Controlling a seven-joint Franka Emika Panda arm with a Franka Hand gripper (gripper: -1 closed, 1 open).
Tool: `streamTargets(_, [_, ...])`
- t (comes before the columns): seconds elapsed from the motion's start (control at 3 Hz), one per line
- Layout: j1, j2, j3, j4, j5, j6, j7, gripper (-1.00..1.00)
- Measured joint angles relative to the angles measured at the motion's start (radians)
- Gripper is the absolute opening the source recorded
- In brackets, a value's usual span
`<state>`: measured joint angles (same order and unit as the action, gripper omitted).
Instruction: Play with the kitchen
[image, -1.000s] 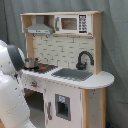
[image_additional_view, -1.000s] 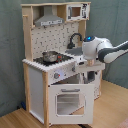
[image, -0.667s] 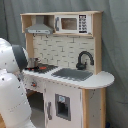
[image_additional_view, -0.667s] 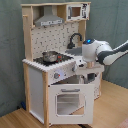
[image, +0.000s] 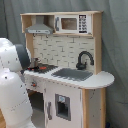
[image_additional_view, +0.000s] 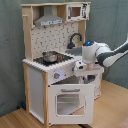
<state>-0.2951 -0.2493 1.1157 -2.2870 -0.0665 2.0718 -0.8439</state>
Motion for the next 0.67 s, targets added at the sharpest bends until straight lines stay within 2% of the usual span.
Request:
streamTargets(0.33, [0.000, 0.019, 0.000, -0.006, -0.012, 0.016, -0.001, -1.00])
streamTargets(0.67, [-0.002, 0.089, 0.000, -0.008, -0.067, 0.062, -0.004, -1.00])
